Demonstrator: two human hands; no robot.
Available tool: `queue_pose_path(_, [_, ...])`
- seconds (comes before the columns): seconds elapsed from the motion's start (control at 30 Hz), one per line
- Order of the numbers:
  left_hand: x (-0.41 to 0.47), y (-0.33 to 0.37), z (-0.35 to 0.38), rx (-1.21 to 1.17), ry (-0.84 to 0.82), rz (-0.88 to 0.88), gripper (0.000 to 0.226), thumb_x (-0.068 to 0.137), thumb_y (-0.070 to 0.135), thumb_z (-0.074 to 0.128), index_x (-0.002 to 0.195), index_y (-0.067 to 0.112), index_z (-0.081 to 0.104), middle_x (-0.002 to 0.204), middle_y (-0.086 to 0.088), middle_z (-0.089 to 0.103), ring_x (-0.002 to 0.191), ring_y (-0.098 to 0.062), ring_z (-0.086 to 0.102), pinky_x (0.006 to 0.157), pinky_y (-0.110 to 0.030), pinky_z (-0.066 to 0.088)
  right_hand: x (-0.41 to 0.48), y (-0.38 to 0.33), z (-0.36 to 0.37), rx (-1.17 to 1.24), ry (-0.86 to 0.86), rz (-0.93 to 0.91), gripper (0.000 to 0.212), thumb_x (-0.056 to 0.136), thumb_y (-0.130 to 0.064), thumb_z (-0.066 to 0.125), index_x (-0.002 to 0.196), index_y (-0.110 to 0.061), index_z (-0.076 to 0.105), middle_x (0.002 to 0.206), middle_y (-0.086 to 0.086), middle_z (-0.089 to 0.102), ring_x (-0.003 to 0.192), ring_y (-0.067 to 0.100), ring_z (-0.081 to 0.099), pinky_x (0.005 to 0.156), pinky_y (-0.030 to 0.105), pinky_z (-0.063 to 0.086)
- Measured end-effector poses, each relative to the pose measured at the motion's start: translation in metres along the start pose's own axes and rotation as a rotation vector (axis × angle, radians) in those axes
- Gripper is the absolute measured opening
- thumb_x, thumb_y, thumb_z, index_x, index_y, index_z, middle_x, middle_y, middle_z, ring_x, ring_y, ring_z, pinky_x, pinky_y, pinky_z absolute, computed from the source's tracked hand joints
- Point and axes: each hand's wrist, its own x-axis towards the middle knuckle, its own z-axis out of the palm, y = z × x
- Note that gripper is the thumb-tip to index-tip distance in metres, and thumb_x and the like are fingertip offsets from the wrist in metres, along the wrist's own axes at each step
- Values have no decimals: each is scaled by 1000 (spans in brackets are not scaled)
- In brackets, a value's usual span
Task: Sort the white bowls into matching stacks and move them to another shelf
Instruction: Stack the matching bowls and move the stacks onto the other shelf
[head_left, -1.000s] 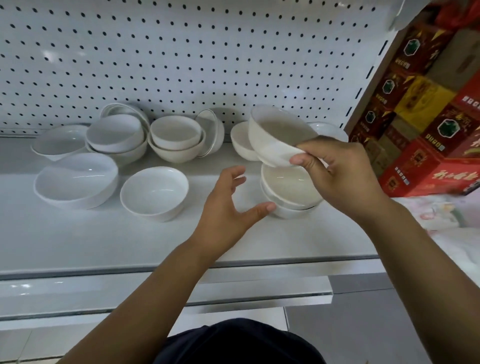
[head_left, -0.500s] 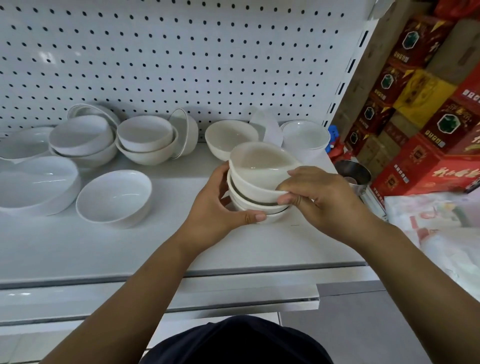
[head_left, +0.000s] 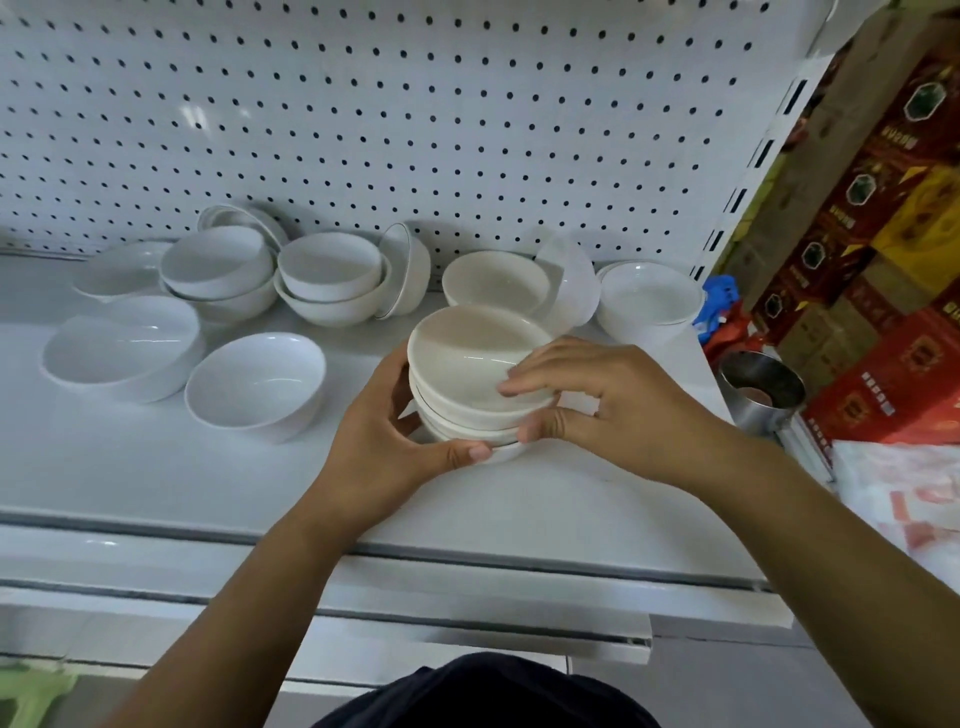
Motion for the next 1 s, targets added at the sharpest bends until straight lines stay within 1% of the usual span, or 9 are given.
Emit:
queue_pose_path(0.13, [-8, -4, -15, 23, 88, -5, 101, 61, 24, 97, 148, 26, 47, 139, 7, 63, 133, -14, 58, 110, -46, 50, 28, 2, -3, 136, 110, 104, 22, 88, -24, 76, 109, -19, 77, 111, -3, 73, 108, 6, 67, 98, 18, 48])
queue_pose_path(0.2, [-12, -6, -20, 44, 160, -3, 104, 60, 33, 99, 149, 28, 46, 139, 11, 63, 132, -10, 58, 109, -42, 51, 43, 12, -6, 123, 149, 167, 15, 93, -17, 73, 106, -21, 77, 108, -10, 73, 105, -6, 65, 94, 8, 43])
queue_pose_path(0.27, [-17, -6, -20, 71, 245, 0, 108, 57, 45, 98, 150, 29, 46, 139, 15, 62, 131, -5, 57, 108, -35, 52, 57, 25, -8, 33, 131, 208, 16, 95, -14, 71, 108, -20, 77, 109, -9, 73, 102, -7, 63, 91, 3, 39])
queue_pose_path(0.37, [-23, -5, -15, 118, 372, 15, 107, 58, 45, 95, 151, 29, 44, 139, 19, 61, 128, 3, 56, 102, -17, 50, 75, 42, -8, -194, 75, 149, 19, 92, -14, 74, 111, -10, 77, 113, 6, 73, 109, 18, 65, 87, 10, 38])
queue_pose_path(0.43, [-25, -5, -11, 149, 432, 27, 108, 58, 45, 92, 152, 29, 43, 138, 23, 59, 127, 8, 55, 98, -10, 48, 85, 47, -8, -289, 12, 131, 26, 91, -19, 75, 115, -9, 75, 116, 9, 72, 110, 26, 64, 85, 16, 35])
queue_pose_path(0.57, [-26, -6, -8, 185, 508, 31, 109, 58, 47, 91, 153, 29, 41, 137, 30, 55, 125, 15, 52, 97, -6, 46, 99, 50, -10, -432, -146, 162, 41, 87, -33, 80, 124, -20, 71, 118, 4, 72, 98, 25, 62, 77, 25, 36])
queue_pose_path(0.63, [-25, -7, -8, 200, 528, 32, 109, 60, 45, 92, 154, 29, 40, 139, 26, 55, 126, 15, 51, 97, -6, 46, 106, 52, -9, -498, -197, 152, 41, 81, -46, 82, 111, -19, 74, 96, 4, 71, 83, 24, 58, 70, 28, 36])
queue_pose_path(0.73, [-23, -7, -9, 196, 537, 25, 107, 61, 43, 92, 154, 30, 40, 141, 23, 56, 127, 12, 52, 96, -5, 45, 116, 59, -5, -578, -271, 154, 48, 75, -58, 81, 91, -13, 73, 80, 7, 69, 82, 29, 61, 64, 31, 39])
queue_pose_path(1.0, [-21, -8, -13, 163, 517, 31, 99, 61, 42, 91, 145, 41, 40, 135, 35, 56, 127, 11, 53, 97, -8, 47, 118, 69, 2, -635, -241, 101, 47, 83, -56, 75, 79, -10, 67, 68, 7, 61, 71, 26, 53, 58, 32, 29])
